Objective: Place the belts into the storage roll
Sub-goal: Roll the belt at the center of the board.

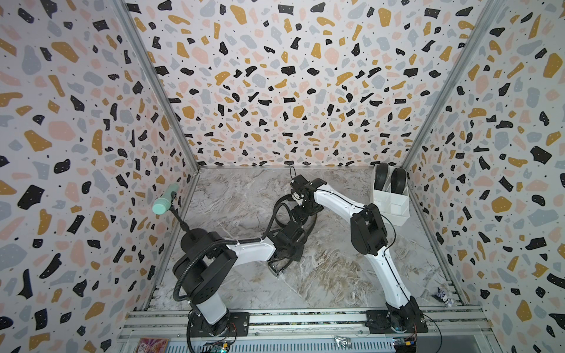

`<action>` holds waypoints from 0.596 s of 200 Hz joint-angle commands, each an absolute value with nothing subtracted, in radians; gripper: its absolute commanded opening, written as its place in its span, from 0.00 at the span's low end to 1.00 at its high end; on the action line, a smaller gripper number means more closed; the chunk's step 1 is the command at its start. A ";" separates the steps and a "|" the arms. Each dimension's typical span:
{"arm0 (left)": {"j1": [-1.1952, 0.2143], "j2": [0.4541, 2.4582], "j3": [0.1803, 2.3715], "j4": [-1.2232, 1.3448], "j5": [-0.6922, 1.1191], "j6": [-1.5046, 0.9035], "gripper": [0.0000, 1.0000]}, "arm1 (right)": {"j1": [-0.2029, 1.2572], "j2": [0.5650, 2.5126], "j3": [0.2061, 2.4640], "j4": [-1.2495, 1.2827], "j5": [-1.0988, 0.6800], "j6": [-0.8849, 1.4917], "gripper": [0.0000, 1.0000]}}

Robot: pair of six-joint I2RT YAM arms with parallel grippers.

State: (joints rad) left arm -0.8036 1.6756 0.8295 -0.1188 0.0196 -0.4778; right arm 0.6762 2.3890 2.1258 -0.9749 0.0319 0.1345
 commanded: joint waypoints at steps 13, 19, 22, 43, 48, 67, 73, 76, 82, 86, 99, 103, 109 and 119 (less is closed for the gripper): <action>-0.802 1.691 0.783 -0.180 -0.015 -0.465 0.00 | 0.668 2.225 2.101 -0.931 -0.044 0.157 0.94; -0.802 1.690 0.782 -0.181 -0.015 -0.464 0.00 | 0.666 2.217 2.113 -0.935 -0.051 0.163 0.94; -0.802 1.690 0.781 -0.180 -0.015 -0.462 0.00 | 0.665 2.214 2.122 -0.937 -0.050 0.164 0.94; -0.802 1.694 0.777 -0.182 -0.014 -0.457 0.00 | 0.661 2.216 2.171 -0.976 -0.023 0.168 0.94; -0.802 1.694 0.776 -0.181 -0.015 -0.454 0.00 | 0.661 2.221 2.176 -0.986 -0.009 0.167 0.94; -0.801 1.697 0.772 -0.179 -0.019 -0.453 0.00 | 0.655 2.254 2.185 -1.022 0.048 0.163 0.95; -0.802 1.697 0.770 -0.179 -0.021 -0.452 0.00 | 0.653 2.267 2.185 -1.031 0.067 0.163 0.95; -0.802 1.697 0.769 -0.179 -0.021 -0.452 0.00 | 0.652 2.273 2.184 -1.033 0.077 0.163 0.95; -0.802 1.697 0.768 -0.178 -0.023 -0.452 0.00 | 0.651 2.285 2.180 -1.035 0.092 0.163 0.96; -0.802 1.697 0.767 -0.178 -0.023 -0.452 0.00 | 0.650 2.293 2.178 -1.034 0.099 0.164 0.96; -0.802 1.695 0.764 -0.174 -0.025 -0.453 0.00 | 0.649 2.321 2.172 -1.027 0.113 0.164 0.96; -0.802 1.694 0.763 -0.174 -0.025 -0.454 0.00 | 0.648 2.330 2.172 -1.028 0.120 0.164 0.96; -0.802 1.694 0.762 -0.175 -0.025 -0.454 0.00 | 0.646 2.344 2.173 -1.028 0.131 0.164 0.96; -0.801 1.692 0.762 -0.176 -0.027 -0.454 0.00 | 0.643 2.364 2.174 -1.031 0.139 0.164 0.95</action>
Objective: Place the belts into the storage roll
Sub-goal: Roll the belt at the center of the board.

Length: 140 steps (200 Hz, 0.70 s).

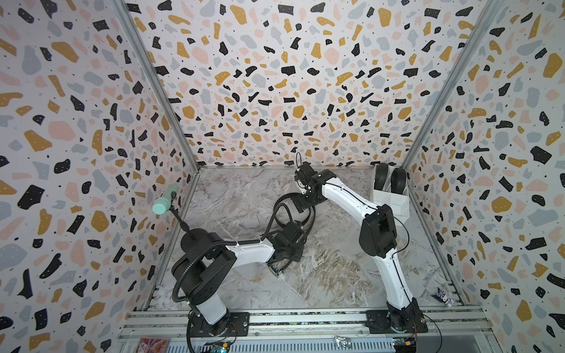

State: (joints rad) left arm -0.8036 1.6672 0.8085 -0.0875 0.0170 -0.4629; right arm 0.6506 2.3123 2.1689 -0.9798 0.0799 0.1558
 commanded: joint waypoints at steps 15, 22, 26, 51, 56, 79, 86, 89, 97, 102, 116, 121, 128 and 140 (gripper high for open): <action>-0.802 1.688 0.759 -0.182 -0.040 -0.454 0.00 | 0.638 2.386 2.168 -1.037 0.149 0.159 0.93; -0.802 1.685 0.757 -0.187 -0.047 -0.453 0.00 | 0.637 2.392 2.161 -1.041 0.160 0.155 0.91; -0.801 1.683 0.756 -0.189 -0.051 -0.452 0.00 | 0.637 2.392 2.155 -1.043 0.166 0.152 0.90; -0.791 1.677 0.755 -0.216 -0.084 -0.442 0.00 | 0.629 2.380 2.099 -1.062 0.200 0.131 0.82; -0.786 1.674 0.755 -0.222 -0.091 -0.440 0.00 | 0.625 2.370 2.079 -1.062 0.203 0.126 0.80; -0.756 1.667 0.759 -0.252 -0.125 -0.433 0.00 | 0.609 2.312 1.985 -1.046 0.210 0.111 0.74; -0.744 1.667 0.762 -0.260 -0.134 -0.426 0.00 | 0.606 2.297 1.959 -1.045 0.212 0.107 0.72; -0.739 1.668 0.763 -0.266 -0.140 -0.424 0.00 | 0.604 2.289 1.948 -1.045 0.211 0.104 0.72; -0.727 1.673 0.771 -0.281 -0.157 -0.415 0.00 | 0.601 2.274 1.919 -1.045 0.207 0.100 0.71; -0.717 1.676 0.775 -0.290 -0.167 -0.408 0.00 | 0.599 2.264 1.902 -1.044 0.207 0.097 0.70; -0.695 1.691 0.792 -0.315 -0.195 -0.393 0.00 | 0.598 2.238 1.853 -1.038 0.196 0.089 0.68; -0.687 1.696 0.797 -0.323 -0.203 -0.388 0.00 | 0.595 2.229 1.838 -1.036 0.194 0.087 0.68; -0.677 1.703 0.805 -0.332 -0.217 -0.382 0.00 | 0.595 2.219 1.815 -1.034 0.192 0.086 0.68; -0.662 1.716 0.820 -0.352 -0.241 -0.373 0.00 | 0.590 2.201 1.780 -1.032 0.194 0.081 0.67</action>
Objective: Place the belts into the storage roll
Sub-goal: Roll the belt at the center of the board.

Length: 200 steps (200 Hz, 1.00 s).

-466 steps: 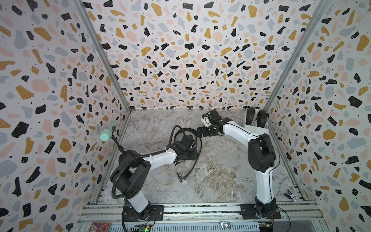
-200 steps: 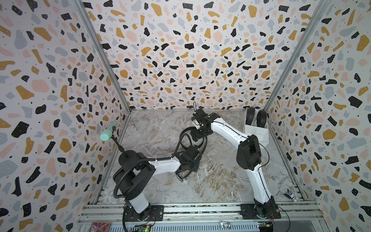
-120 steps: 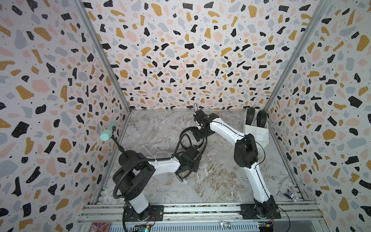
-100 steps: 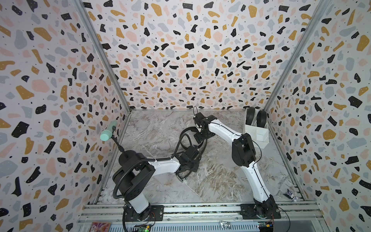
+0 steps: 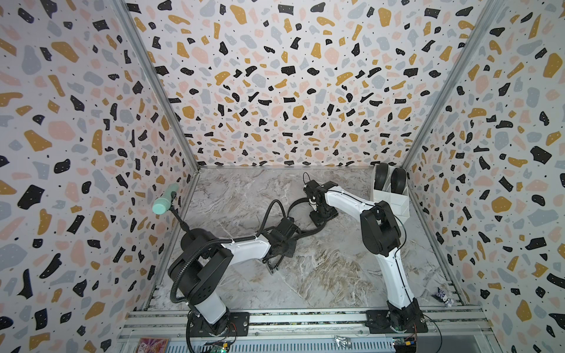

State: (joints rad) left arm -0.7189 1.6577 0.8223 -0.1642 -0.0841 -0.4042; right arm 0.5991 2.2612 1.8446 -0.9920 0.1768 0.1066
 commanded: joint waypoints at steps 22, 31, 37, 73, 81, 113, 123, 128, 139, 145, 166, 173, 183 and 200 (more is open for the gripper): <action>-0.637 1.730 0.837 -0.377 -0.277 -0.361 0.00 | 0.567 2.163 1.710 -1.012 0.198 0.081 0.67; -0.626 1.734 0.841 -0.383 -0.290 -0.357 0.00 | 0.553 2.149 1.685 -1.002 0.198 0.081 0.66; -0.617 1.736 0.843 -0.387 -0.294 -0.355 0.00 | 0.544 2.140 1.669 -0.995 0.197 0.080 0.65; -0.572 1.736 0.849 -0.396 -0.312 -0.347 0.00 | 0.506 2.108 1.612 -0.970 0.195 0.068 0.62; -0.563 1.736 0.851 -0.400 -0.320 -0.346 0.00 | 0.500 2.105 1.604 -0.967 0.195 0.064 0.62; -0.522 1.741 0.873 -0.419 -0.349 -0.325 0.00 | 0.473 2.094 1.572 -0.948 0.200 0.051 0.58; -0.508 1.742 0.882 -0.424 -0.357 -0.318 0.00 | 0.466 2.091 1.564 -0.941 0.195 0.046 0.55; -0.502 1.742 0.888 -0.430 -0.363 -0.315 0.00 | 0.463 2.089 1.559 -0.937 0.194 0.043 0.55; -0.489 1.745 0.901 -0.437 -0.373 -0.307 0.00 | 0.459 2.087 1.548 -0.929 0.190 0.037 0.53; -0.481 1.746 0.905 -0.442 -0.378 -0.304 0.00 | 0.456 2.088 1.541 -0.925 0.187 0.035 0.52; -0.461 1.753 0.922 -0.453 -0.393 -0.288 0.00 | 0.444 2.085 1.519 -0.910 0.178 0.034 0.51; -0.456 1.756 0.925 -0.457 -0.396 -0.283 0.00 | 0.442 2.083 1.514 -0.907 0.175 0.031 0.50; -0.450 1.760 0.928 -0.462 -0.404 -0.277 0.00 | 0.440 2.081 1.505 -0.901 0.175 0.027 0.49; -0.438 1.763 0.930 -0.466 -0.417 -0.272 0.00 | 0.430 2.077 1.496 -0.896 0.175 0.024 0.48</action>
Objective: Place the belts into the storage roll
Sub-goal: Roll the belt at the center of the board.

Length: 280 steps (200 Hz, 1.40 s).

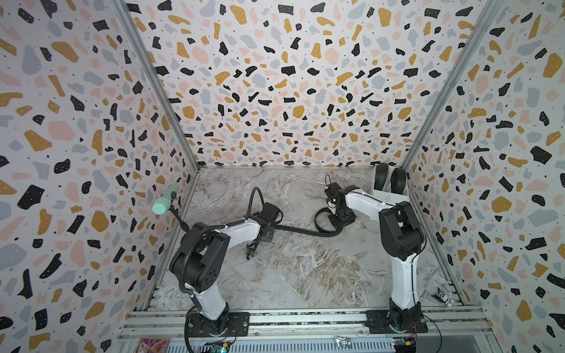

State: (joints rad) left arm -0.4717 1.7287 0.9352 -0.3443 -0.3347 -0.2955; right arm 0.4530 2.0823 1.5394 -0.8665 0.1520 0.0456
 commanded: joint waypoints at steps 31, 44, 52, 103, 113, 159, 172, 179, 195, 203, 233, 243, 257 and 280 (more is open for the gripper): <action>-0.411 1.764 0.931 -0.468 -0.425 -0.266 0.00 | 0.410 2.071 1.487 -0.890 0.174 0.016 0.48; -0.401 1.764 0.932 -0.471 -0.430 -0.262 0.00 | 0.404 2.071 1.485 -0.892 0.178 0.012 0.47; -0.394 1.763 0.932 -0.472 -0.434 -0.259 0.00 | 0.401 2.071 1.485 -0.892 0.179 0.009 0.47; -0.344 1.752 0.922 -0.473 -0.441 -0.246 0.00 | 0.389 2.073 1.482 -0.890 0.181 -0.001 0.44; -0.338 1.750 0.922 -0.472 -0.438 -0.245 0.00 | 0.390 2.072 1.481 -0.888 0.173 -0.002 0.42; -0.336 1.759 0.943 -0.462 -0.392 -0.232 0.00 | 0.399 2.062 1.454 -0.868 0.145 0.000 0.20; -0.340 1.779 0.967 -0.464 -0.374 -0.213 0.00 | 0.405 2.053 1.433 -0.860 0.138 0.005 0.10; -0.343 1.791 0.985 -0.473 -0.370 -0.201 0.00 | 0.409 2.046 1.419 -0.855 0.137 0.010 0.06; -0.349 1.822 1.024 -0.490 -0.378 -0.184 0.00 | 0.418 2.025 1.376 -0.842 0.132 0.021 0.00; -0.350 1.836 1.037 -0.496 -0.379 -0.181 0.00 | 0.422 2.011 1.355 -0.836 0.130 0.027 0.00; -0.364 1.875 1.091 -0.497 -0.392 -0.170 0.35 | 0.450 1.961 1.282 -0.815 0.119 0.051 0.00; -0.368 1.887 1.119 -0.501 -0.407 -0.164 0.43 | 0.463 1.948 1.265 -0.810 0.113 0.059 0.00; -0.378 1.913 1.168 -0.507 -0.424 -0.154 0.51 | 0.484 1.934 1.245 -0.808 0.105 0.070 0.00; -0.397 1.974 1.276 -0.521 -0.440 -0.139 0.61 | 0.533 1.915 1.219 -0.795 0.079 0.088 0.00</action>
State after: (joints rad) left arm -0.3771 1.9015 1.1965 -0.4774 -0.4286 -0.1680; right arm 0.4808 1.9156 1.2762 -0.7208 0.1265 0.0643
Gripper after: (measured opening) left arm 0.580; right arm 0.116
